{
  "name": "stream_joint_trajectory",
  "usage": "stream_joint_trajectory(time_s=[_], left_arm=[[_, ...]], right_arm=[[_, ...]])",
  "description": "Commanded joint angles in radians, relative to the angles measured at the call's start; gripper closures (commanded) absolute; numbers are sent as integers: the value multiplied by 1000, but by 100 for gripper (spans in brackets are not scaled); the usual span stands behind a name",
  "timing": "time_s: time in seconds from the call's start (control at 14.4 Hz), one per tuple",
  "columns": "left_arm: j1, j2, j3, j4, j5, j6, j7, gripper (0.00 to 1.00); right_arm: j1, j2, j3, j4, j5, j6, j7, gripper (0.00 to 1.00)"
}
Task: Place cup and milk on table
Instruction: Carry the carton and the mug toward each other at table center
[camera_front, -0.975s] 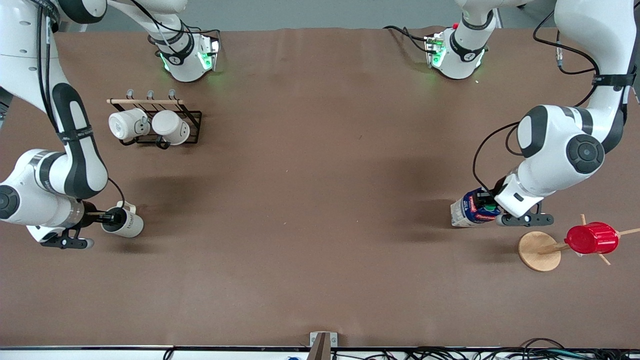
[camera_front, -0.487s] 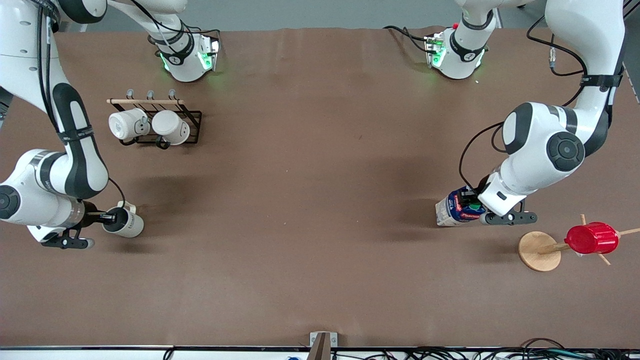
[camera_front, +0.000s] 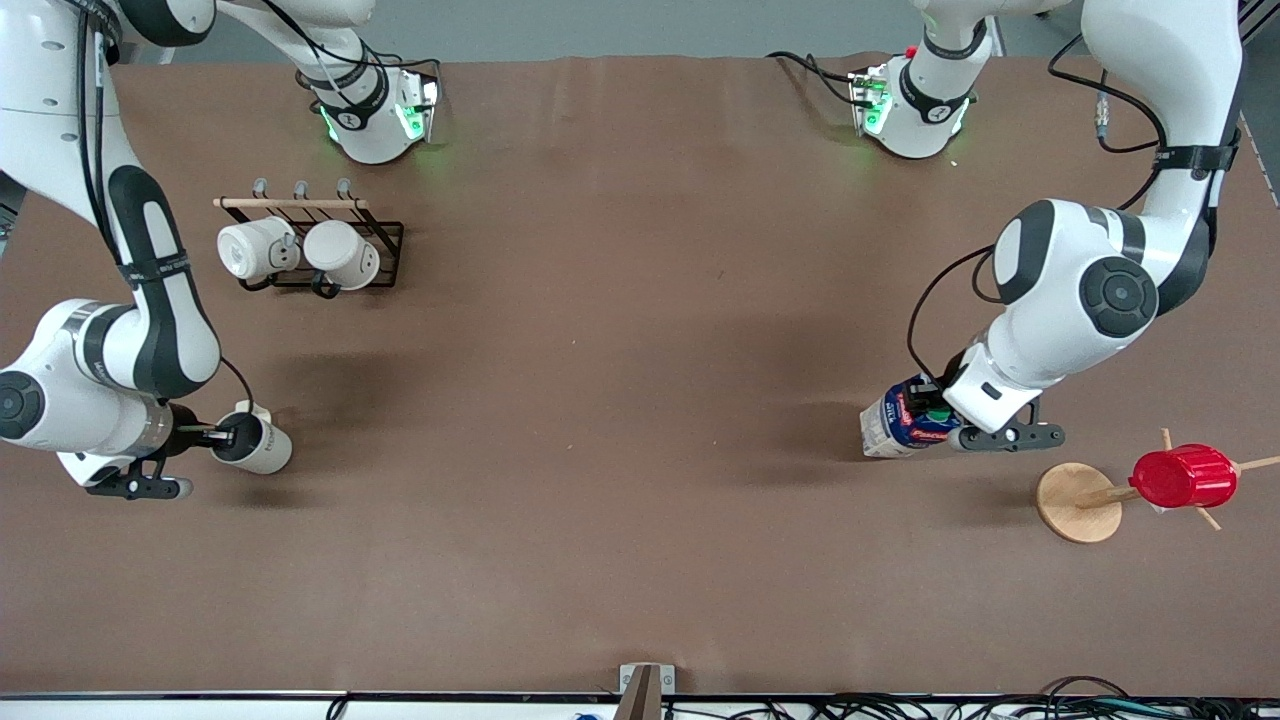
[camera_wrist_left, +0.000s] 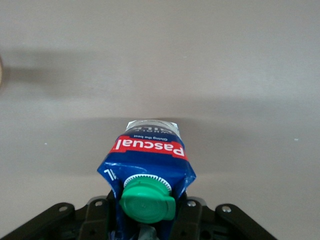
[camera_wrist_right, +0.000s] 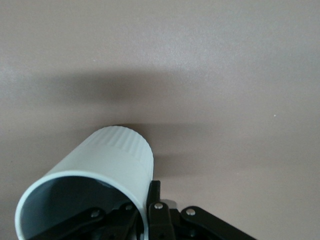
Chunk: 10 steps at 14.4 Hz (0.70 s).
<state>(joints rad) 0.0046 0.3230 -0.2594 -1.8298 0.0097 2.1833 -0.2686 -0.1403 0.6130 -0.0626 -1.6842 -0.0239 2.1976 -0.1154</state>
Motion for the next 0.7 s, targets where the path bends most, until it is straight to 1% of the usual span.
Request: stream_joint_trajectory(time_s=[0.0, 0.21, 0.35, 0.49, 0.63], left_arm=[[-46, -4, -1, 95, -2, -59, -70, 80], [-86, 4, -1, 124, -2, -66, -124, 80], [-107, 8, -1, 138, -2, -68, -153, 80], [-126, 8, -1, 141, -2, -68, -175, 80], [-153, 22, -1, 162, -2, -68, -222, 80]], right_arm=[[7, -27, 3, -5, 15, -6, -7, 100], [27, -53, 3, 6, 15, -13, -3, 100], [63, -87, 3, 32, 15, -94, 10, 100], [120, -91, 3, 72, 18, -177, 54, 100], [194, -91, 6, 80, 27, -177, 103, 100]])
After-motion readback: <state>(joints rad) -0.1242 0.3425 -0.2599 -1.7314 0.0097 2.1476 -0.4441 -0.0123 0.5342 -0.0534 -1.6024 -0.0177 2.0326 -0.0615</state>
